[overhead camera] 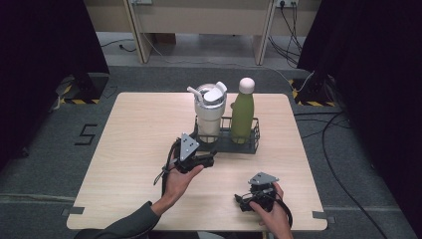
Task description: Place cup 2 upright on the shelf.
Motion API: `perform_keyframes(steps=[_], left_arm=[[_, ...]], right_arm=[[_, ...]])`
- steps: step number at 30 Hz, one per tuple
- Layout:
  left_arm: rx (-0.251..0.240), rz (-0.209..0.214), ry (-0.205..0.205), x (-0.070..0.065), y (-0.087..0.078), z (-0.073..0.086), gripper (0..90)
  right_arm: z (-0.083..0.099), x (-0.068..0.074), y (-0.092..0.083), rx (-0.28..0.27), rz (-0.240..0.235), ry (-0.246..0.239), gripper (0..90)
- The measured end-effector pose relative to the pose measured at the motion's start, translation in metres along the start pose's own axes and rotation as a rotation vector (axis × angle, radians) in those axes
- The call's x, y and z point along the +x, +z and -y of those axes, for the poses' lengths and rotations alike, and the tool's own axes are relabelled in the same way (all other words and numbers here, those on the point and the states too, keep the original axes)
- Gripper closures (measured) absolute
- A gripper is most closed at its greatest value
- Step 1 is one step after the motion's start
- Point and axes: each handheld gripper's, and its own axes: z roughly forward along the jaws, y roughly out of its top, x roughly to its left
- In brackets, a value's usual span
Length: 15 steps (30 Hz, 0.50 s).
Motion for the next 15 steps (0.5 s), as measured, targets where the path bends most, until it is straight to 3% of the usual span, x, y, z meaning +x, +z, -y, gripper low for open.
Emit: perform_keyframes(steps=[15], left_arm=[[0.008, 0.037, -0.070, 0.031, -0.029, 0.016, 14.5]], right_arm=[[0.000, 0.000, 0.000, 0.001, 0.001, 0.004, 0.8]])
